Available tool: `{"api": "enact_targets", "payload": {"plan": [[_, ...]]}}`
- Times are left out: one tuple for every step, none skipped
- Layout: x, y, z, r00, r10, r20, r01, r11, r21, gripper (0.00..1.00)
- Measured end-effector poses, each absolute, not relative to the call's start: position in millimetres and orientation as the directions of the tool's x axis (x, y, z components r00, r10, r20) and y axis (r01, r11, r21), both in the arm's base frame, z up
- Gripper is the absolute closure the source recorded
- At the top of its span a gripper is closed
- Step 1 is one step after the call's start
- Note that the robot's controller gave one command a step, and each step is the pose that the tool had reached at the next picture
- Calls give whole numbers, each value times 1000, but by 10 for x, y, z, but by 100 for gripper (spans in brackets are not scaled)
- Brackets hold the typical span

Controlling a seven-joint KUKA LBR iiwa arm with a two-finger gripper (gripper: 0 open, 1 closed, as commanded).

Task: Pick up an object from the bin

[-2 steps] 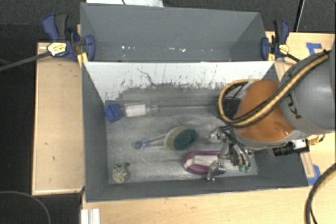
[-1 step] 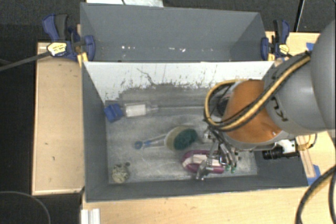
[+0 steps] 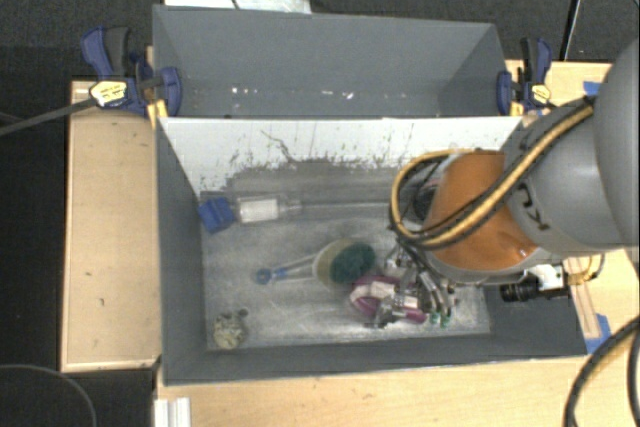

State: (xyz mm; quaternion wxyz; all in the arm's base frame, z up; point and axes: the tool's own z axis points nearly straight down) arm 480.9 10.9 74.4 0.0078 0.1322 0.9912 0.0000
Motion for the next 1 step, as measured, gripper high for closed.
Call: {"api": "enact_targets", "payload": {"plan": [[4829, 107, 1469, -966, 258, -7, 258, 966, 2, 100]]}}
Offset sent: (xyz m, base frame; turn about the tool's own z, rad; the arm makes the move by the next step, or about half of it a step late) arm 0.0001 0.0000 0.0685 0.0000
